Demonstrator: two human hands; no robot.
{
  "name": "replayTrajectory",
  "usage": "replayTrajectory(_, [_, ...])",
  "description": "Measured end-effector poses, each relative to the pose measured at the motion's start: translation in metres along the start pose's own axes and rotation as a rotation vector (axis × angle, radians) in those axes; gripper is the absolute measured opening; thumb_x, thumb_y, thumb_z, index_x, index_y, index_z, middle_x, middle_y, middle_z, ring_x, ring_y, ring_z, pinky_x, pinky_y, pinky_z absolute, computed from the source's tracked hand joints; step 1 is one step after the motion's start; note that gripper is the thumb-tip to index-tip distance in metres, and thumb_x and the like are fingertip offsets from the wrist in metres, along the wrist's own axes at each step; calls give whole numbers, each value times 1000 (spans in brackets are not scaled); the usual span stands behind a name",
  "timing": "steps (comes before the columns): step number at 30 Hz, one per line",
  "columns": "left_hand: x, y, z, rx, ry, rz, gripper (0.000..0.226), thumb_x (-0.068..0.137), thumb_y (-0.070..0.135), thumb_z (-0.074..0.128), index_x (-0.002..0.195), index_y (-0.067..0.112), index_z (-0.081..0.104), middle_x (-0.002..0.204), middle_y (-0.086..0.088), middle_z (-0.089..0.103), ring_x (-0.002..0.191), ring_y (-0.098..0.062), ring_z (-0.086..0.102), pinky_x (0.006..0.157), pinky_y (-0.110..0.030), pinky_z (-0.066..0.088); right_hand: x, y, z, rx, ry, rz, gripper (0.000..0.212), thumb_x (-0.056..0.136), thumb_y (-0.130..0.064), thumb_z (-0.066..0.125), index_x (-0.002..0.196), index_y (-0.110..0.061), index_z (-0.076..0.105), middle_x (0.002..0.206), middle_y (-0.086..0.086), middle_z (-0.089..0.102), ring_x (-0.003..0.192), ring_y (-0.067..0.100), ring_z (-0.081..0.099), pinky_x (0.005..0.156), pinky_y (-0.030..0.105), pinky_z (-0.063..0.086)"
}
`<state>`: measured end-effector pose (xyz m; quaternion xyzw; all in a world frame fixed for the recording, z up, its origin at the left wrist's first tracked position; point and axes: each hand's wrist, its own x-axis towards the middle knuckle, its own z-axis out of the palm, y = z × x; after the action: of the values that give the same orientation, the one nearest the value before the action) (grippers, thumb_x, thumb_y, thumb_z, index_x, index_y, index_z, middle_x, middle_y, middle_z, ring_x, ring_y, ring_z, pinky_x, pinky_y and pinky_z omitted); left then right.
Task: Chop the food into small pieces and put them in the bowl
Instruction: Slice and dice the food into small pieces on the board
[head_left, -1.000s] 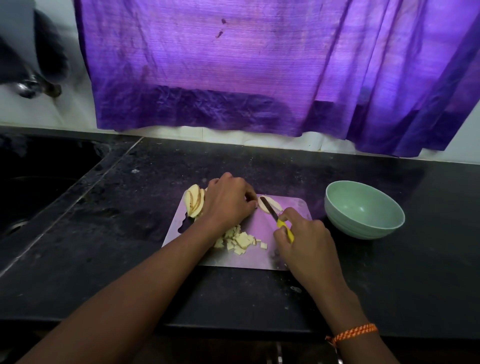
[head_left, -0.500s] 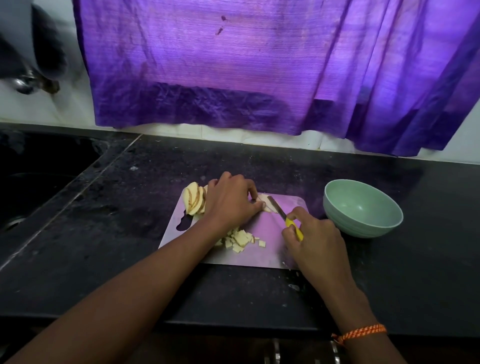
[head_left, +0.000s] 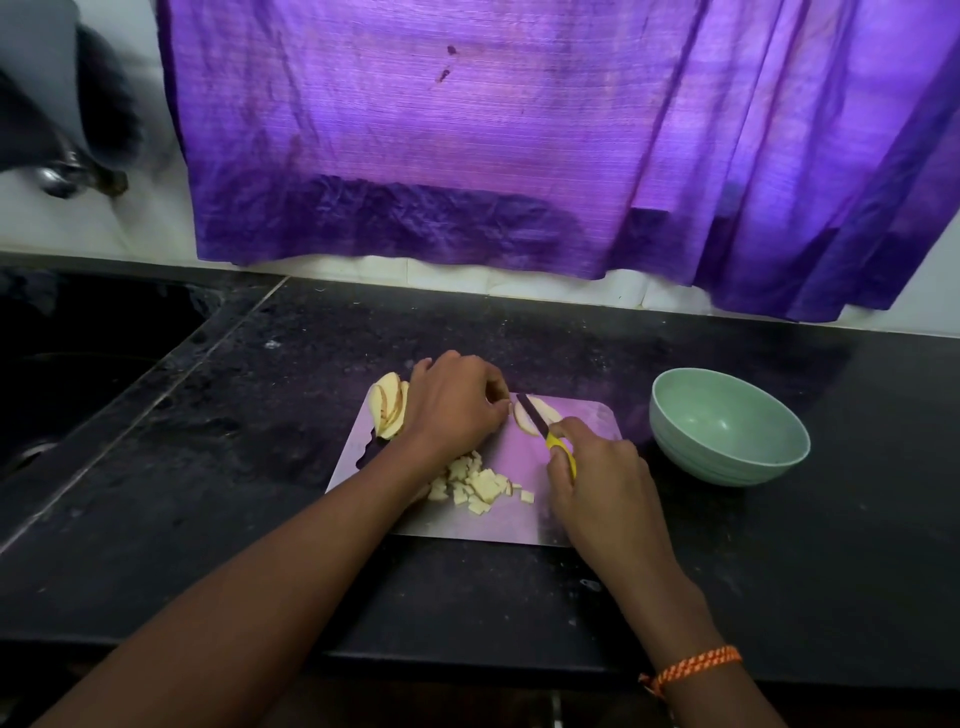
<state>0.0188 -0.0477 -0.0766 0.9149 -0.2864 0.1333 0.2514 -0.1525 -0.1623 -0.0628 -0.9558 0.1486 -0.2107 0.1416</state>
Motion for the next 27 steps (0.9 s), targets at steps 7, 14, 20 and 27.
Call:
replayTrajectory(7, [-1,0,5,16,-31,2,9,90,47,78,91,38,79,93,18,75,110,-13,58,105,-52,43,5,-7,3,-35,-64,28,33,107,-30,42,138,-24,53,87,-1,56,68,12,46,53,23,31])
replayTrajectory(14, [-1,2,6,23,-34,-14,10,89,48,79,92,38,79,96,19,74,114,-12,56,107,-53,40,6,-11,6,-64,-108,54,39,109,-32,41,146,-25,48,97,0,65,78,12,57,61,22,40])
replayTrajectory(20, [-2,5,5,21,-41,-54,10,89,46,79,91,36,79,96,17,74,116,-14,56,107,-51,39,7,-8,2,-72,-124,20,34,107,-29,42,138,-25,55,86,1,57,69,13,47,51,23,26])
replayTrajectory(27, [0,10,5,28,-45,-101,14,87,50,81,87,36,79,94,17,74,113,-13,60,107,-52,41,-1,-2,-5,-51,-97,-3,32,104,-32,46,133,-28,59,84,-1,53,66,13,43,53,26,27])
